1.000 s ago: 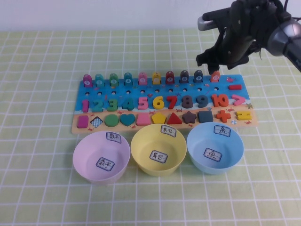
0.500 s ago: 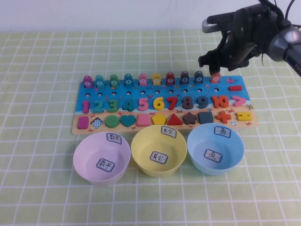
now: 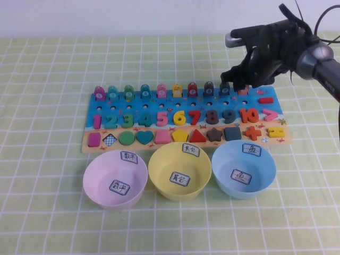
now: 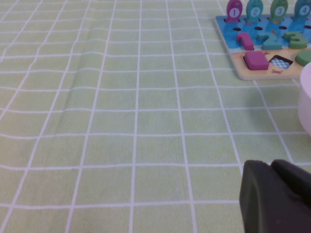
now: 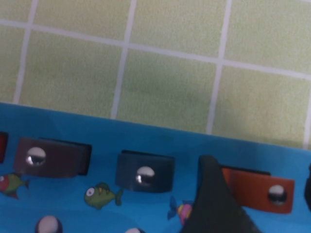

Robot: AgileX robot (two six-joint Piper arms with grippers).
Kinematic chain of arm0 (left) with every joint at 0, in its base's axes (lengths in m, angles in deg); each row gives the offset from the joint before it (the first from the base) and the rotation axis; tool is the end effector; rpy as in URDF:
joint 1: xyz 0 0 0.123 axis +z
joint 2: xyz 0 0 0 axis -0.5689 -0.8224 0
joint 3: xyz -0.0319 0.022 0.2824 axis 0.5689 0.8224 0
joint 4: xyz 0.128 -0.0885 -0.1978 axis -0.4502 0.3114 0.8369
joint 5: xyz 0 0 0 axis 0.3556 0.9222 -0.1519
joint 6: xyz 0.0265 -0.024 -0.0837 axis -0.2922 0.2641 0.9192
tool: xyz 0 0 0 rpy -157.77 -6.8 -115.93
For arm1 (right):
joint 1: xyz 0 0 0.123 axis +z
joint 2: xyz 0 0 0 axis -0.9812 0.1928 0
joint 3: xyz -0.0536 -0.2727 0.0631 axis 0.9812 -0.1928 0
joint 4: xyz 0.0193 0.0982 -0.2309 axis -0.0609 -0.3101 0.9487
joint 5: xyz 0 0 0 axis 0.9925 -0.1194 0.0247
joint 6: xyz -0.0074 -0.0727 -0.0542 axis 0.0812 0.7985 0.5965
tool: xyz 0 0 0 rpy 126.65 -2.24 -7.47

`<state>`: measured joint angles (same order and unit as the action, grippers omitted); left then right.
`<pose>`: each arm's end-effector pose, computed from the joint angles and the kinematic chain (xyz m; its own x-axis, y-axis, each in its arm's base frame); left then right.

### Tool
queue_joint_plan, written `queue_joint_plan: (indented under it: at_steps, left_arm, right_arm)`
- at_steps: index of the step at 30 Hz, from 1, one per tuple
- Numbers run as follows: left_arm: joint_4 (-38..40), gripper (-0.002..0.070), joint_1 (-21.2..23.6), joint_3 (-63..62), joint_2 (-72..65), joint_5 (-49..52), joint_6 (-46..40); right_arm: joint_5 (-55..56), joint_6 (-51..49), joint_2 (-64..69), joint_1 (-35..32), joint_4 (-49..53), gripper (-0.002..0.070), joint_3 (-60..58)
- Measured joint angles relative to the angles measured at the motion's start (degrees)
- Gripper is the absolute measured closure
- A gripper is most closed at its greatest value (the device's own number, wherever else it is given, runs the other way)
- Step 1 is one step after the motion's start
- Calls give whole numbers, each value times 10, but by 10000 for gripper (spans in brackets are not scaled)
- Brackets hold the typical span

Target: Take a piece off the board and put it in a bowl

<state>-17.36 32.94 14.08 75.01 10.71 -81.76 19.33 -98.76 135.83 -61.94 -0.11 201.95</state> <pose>0.0526 -0.0009 0.1716 -0.2954 -0.0242 -0.9551 0.0130 0.9995 -0.0294 0.5213 0.1531 0.1925 -0.8353 -0.1253 -0.5353 -0.1579 0.9873 0.0153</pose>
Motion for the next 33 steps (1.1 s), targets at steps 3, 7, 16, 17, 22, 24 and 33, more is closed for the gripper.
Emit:
queue_joint_plan:
  at_steps: [3,7,16,17,22,24,33]
  left_arm:
    - [0,680,0,0,0,0,0]
    - [0,680,0,0,0,0,0]
    - [0,680,0,0,0,0,0]
    - [0,680,0,0,0,0,0]
    - [0,680,0,0,0,0,0]
    - [0,680,0,0,0,0,0]
    - [0,680,0,0,0,0,0]
  right_arm:
    - [3,0,1,0,-3,342,0]
    - [4,0,5,-3,-4,380,0]
    - [4,-1,7,-4,-5,466,0]
    - [4,-1,7,-4,-5,466,0]
    - [4,-1,7,-4,-6,466,0]
    - [4,-1,7,-4,-6,466,0]
    - [-6,-1,7,-4,-6,467,22]
